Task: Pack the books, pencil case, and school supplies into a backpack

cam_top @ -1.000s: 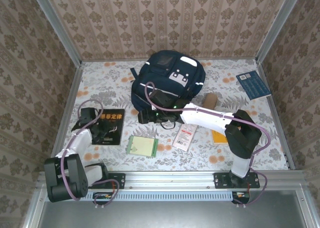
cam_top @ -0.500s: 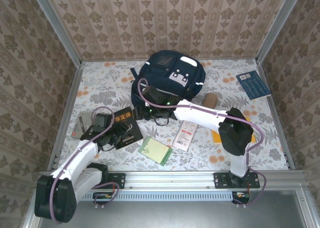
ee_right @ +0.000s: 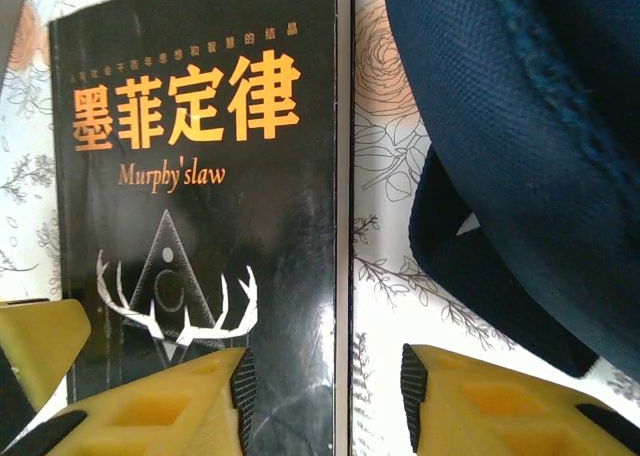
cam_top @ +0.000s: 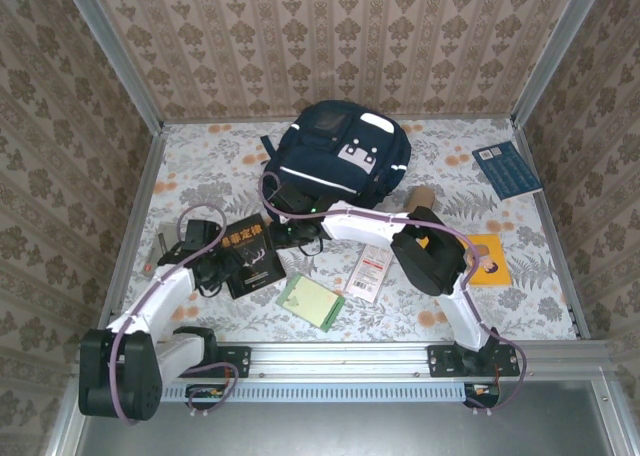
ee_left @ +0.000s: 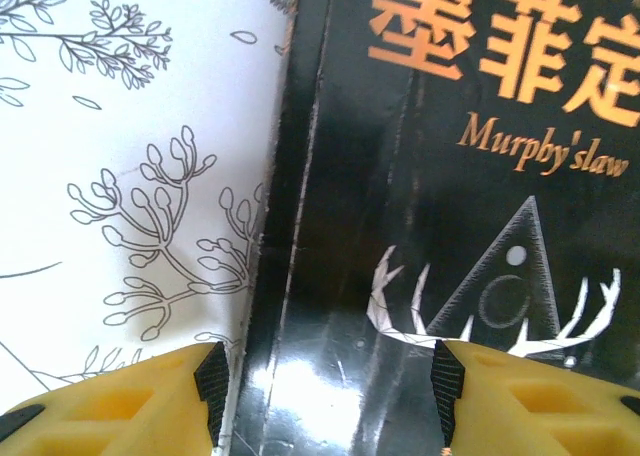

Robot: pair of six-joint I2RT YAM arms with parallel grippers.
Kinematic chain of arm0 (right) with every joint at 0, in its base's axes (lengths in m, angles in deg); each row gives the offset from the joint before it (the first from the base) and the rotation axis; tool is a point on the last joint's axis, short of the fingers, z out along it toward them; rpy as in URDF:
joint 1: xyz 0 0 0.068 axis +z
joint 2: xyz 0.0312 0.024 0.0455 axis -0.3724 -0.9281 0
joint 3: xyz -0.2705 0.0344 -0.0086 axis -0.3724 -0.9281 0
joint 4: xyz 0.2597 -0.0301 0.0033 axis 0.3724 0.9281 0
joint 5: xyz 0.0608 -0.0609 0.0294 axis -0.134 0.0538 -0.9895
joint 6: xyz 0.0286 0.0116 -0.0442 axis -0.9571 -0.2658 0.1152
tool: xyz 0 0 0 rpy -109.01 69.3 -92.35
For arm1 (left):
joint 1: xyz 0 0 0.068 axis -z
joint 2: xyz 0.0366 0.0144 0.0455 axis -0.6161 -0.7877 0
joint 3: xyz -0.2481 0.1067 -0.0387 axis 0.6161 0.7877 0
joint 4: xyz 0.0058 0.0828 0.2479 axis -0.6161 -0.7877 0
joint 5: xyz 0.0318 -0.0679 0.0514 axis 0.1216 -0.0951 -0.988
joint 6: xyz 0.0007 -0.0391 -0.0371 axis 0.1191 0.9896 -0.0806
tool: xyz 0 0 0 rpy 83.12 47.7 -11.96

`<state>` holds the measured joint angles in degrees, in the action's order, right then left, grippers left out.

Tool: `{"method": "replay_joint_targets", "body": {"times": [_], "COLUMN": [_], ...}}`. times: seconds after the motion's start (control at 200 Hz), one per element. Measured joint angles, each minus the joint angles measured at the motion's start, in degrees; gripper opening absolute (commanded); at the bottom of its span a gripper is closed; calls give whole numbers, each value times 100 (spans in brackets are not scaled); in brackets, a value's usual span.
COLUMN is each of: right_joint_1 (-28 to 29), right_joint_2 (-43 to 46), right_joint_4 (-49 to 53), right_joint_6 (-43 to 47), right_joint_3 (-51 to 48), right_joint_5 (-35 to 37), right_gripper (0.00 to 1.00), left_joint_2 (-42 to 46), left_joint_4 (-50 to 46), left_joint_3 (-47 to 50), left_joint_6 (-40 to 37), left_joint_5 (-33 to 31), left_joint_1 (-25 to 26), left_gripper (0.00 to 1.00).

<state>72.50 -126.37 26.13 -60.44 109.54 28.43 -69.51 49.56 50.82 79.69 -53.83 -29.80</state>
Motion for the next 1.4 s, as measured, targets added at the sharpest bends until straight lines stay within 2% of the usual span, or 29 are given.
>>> {"method": "replay_joint_targets", "body": {"times": [0.3,0.63,0.835,1.155,1.4], "right_joint_1": [46,107,20,-85,-87], "right_joint_2": [-455,-625,-636,-636,-627], "right_joint_4": [-7,-48,-48,-59,-57], "right_joint_6": [24,26,24,13,-2], "right_joint_3": [232,398,398,398,396], "right_joint_5": [-131,-402,-407,-382,-382], "right_gripper": [40,36,37,37,37], "left_joint_2": [-273,-138,426,2271,2120], "left_joint_4": [295,483,802,1130,1486], "left_joint_3": [155,280,625,968,1025], "left_joint_6": [-184,-238,-221,138,313], "left_joint_5": [205,483,929,1637,1788], "left_joint_1": [-157,-256,-286,-280,-280], "left_gripper": [59,56,55,51,42]}}
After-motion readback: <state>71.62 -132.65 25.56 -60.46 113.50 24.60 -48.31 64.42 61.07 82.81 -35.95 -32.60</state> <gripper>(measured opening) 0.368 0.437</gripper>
